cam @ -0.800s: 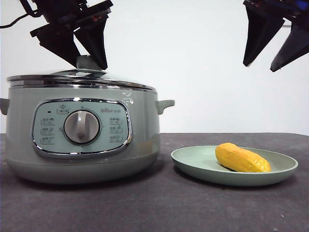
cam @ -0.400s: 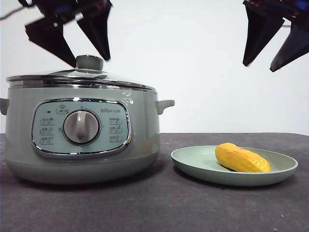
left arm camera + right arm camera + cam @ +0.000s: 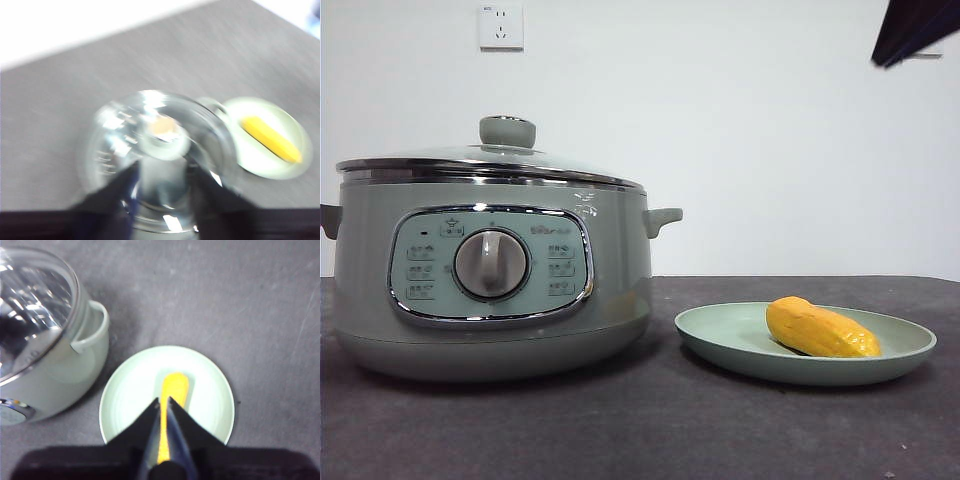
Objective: Take the corn out from the steamer,put the corn on the plate,close the lid
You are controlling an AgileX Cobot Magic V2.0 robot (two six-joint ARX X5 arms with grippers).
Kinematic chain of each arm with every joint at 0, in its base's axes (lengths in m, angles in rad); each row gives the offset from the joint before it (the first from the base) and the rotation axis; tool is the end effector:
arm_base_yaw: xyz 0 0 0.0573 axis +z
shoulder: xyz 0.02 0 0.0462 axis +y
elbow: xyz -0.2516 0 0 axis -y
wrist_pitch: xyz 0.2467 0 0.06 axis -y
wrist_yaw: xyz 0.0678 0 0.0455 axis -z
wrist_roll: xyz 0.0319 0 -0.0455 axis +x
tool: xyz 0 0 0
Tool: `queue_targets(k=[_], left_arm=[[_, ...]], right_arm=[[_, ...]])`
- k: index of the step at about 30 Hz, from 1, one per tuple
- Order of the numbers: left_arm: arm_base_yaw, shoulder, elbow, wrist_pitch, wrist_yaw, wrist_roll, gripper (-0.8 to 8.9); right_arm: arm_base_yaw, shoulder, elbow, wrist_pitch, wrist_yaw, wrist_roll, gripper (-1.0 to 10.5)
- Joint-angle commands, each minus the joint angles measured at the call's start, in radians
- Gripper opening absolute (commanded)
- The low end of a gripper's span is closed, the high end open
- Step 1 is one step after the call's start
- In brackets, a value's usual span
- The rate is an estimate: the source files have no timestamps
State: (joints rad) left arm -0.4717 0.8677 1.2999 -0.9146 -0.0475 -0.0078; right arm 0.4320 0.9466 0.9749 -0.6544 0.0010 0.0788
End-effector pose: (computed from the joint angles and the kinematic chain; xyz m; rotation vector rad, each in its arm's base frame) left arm 0.1294 -0.0643 0.4070 0.1172 0.4713 -0.4140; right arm 0.1804 0.0831 0.3162 -0.0604 0.6316 0.3919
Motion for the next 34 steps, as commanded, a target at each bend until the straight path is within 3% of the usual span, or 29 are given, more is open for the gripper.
queue_targets(k=[1,9,12,15,22,34], left_arm=[[-0.002,-0.105,-0.111,0.033,-0.066,0.009,-0.08],[-0.001,-0.454,-0.481,0.228,-0.136,0.01,-0.08],[-0.001,-0.535,-0.561,0.275,-0.136,0.0,-0.08],[-0.001,-0.541,-0.561,0.212,-0.135,-0.057,-0.03],[0.0,-0.534,-0.56,0.079,-0.136,-0.06,-0.03],[-0.002,-0.536,-0.562,0.07,-0.135,-0.057,-0.03]], right_arm=[[0.006,-0.067,-0.047,0.049,0.002,-0.009,-0.1],[0.041,-0.355,-0.34,0.37,0.008,0.014,-0.1],[0.041,-0.402,-0.393,0.389,0.01,0.03,-0.1],[0.039,-0.402,-0.393,0.374,0.01,0.027,0.0],[0.04,-0.397,-0.393,0.349,0.006,0.025,0.0],[0.04,-0.397,-0.393,0.301,0.006,0.025,0.0]])
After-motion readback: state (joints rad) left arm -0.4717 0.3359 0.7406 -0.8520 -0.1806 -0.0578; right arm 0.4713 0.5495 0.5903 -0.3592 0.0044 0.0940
